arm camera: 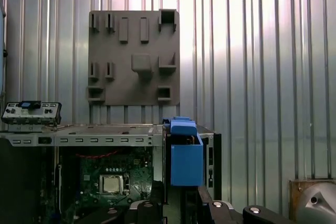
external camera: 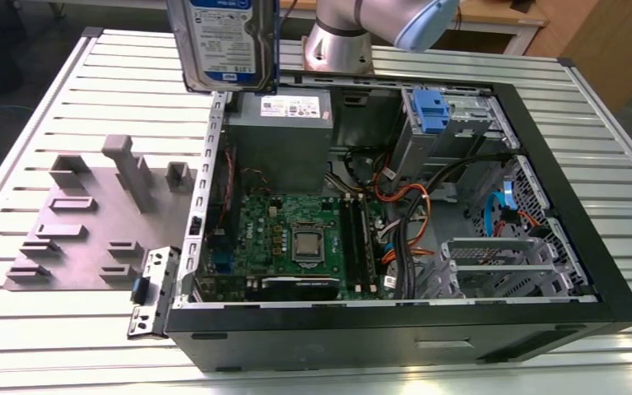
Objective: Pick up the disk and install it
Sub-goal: 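Pick up the disk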
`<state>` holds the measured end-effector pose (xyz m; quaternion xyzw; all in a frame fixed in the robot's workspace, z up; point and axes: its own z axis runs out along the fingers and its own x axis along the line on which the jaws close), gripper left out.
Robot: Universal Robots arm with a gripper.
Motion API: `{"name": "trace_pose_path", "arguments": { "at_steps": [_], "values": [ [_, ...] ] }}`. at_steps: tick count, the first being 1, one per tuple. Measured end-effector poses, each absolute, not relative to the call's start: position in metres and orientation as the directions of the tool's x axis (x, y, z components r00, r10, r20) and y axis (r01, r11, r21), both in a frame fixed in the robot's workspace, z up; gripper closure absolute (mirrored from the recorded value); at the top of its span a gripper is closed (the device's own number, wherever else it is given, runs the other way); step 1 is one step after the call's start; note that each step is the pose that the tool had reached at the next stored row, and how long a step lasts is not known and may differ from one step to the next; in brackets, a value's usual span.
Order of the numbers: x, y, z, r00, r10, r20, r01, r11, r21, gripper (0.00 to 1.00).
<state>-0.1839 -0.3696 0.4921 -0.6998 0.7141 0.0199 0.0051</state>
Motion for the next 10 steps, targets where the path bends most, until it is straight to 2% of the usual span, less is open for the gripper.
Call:
{"name": "trace_pose_path", "arguments": {
  "at_steps": [10],
  "values": [
    [-0.164, -0.37, 0.491, -0.021, -0.999, -0.035, -1.0, 0.02, 0.021, 0.65]
  ]
}}
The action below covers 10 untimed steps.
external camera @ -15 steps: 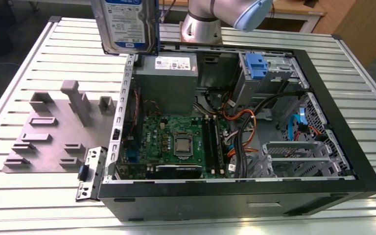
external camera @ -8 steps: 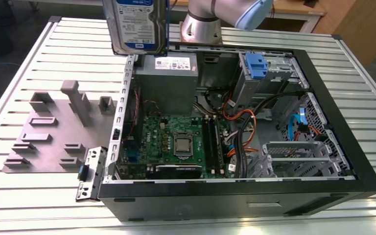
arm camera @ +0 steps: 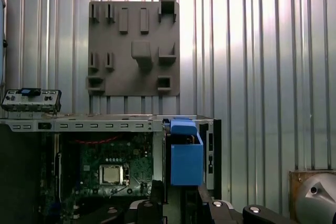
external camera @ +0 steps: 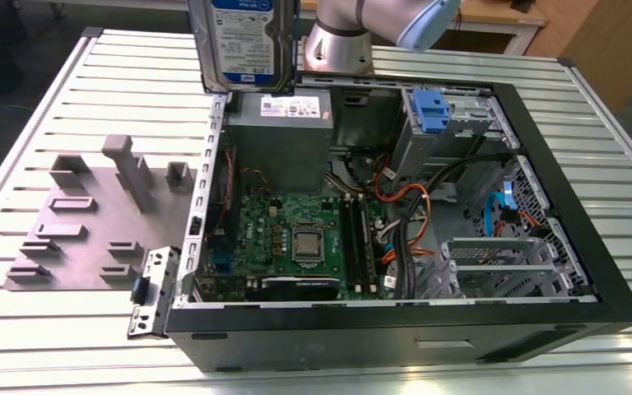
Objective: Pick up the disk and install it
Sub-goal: 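Pick up the disk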
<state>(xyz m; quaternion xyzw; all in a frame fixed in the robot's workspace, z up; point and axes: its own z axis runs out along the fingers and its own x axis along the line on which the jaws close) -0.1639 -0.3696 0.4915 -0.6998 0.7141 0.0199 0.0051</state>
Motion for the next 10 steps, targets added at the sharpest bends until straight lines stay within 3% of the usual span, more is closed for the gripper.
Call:
{"name": "trace_pose_path", "arguments": {
  "at_steps": [10],
  "values": [
    [-0.138, -0.37, 0.491, -0.021, -0.999, -0.035, -1.0, 0.02, 0.021, 0.65]
  ]
}}
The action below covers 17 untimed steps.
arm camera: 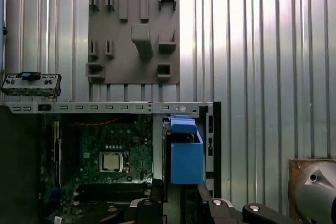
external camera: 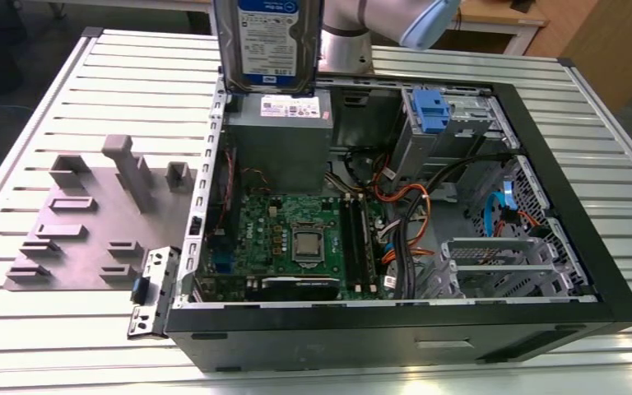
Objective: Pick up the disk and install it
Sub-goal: 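Pick up the disk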
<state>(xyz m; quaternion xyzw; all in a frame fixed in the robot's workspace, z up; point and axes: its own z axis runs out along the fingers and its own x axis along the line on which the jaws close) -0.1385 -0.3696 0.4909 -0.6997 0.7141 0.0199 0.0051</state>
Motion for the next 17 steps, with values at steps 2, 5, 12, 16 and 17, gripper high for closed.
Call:
{"name": "trace_pose_path", "arguments": {
  "at_steps": [2, 5, 12, 16, 17],
  "values": [
    [-0.133, -0.37, 0.491, -0.021, -0.999, -0.035, -1.0, 0.02, 0.021, 0.65],
    [-0.126, -0.37, 0.491, -0.021, -0.999, -0.035, -1.0, 0.02, 0.021, 0.65],
    [-0.113, -0.37, 0.49, -0.021, -0.999, -0.035, -1.0, 0.02, 0.021, 0.65],
    [-0.104, -0.37, 0.49, -0.021, -0.999, -0.035, -1.0, 0.02, 0.021, 0.65],
    [-0.101, -0.37, 0.49, -0.021, -0.999, -0.035, -1.0, 0.02, 0.021, 0.65]
  ]
}}
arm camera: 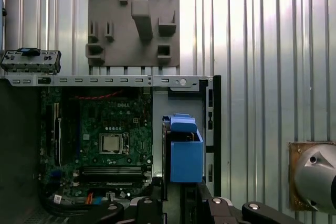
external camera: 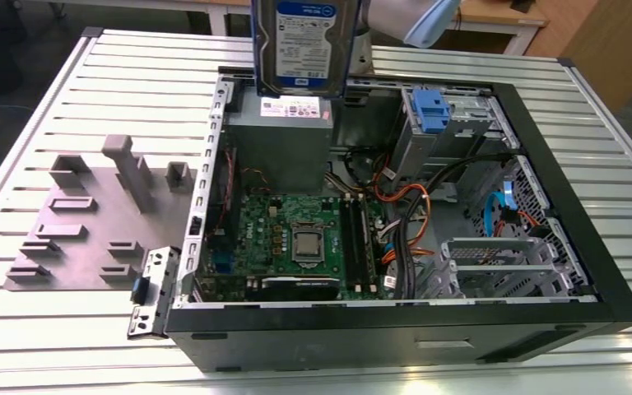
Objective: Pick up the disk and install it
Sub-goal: 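Pick up the disk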
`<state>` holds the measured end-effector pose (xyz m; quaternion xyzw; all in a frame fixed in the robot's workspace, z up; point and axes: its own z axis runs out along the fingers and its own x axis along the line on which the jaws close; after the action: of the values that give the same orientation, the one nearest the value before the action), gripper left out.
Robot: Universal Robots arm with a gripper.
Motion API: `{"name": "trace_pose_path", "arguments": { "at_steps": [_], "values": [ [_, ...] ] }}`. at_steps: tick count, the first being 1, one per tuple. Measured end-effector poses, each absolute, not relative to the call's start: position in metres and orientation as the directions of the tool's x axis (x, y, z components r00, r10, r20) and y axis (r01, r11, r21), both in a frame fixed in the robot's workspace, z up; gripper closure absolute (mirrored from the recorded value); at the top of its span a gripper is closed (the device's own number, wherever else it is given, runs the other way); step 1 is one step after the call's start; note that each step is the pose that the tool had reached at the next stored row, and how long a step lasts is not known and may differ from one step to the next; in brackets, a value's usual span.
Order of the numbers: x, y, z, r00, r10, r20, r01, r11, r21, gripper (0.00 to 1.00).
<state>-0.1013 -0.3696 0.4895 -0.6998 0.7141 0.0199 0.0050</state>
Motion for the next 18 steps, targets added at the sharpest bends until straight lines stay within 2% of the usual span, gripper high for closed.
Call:
{"name": "trace_pose_path", "arguments": {
  "at_steps": [11, 18],
  "values": [
    [-0.096, -0.37, 0.489, -0.02, -0.999, -0.035, -1.0, 0.02, 0.021, 0.65],
    [-0.097, -0.38, 0.489, -0.021, -0.999, -0.035, -1.0, 0.02, 0.021, 0.65]
  ]
}}
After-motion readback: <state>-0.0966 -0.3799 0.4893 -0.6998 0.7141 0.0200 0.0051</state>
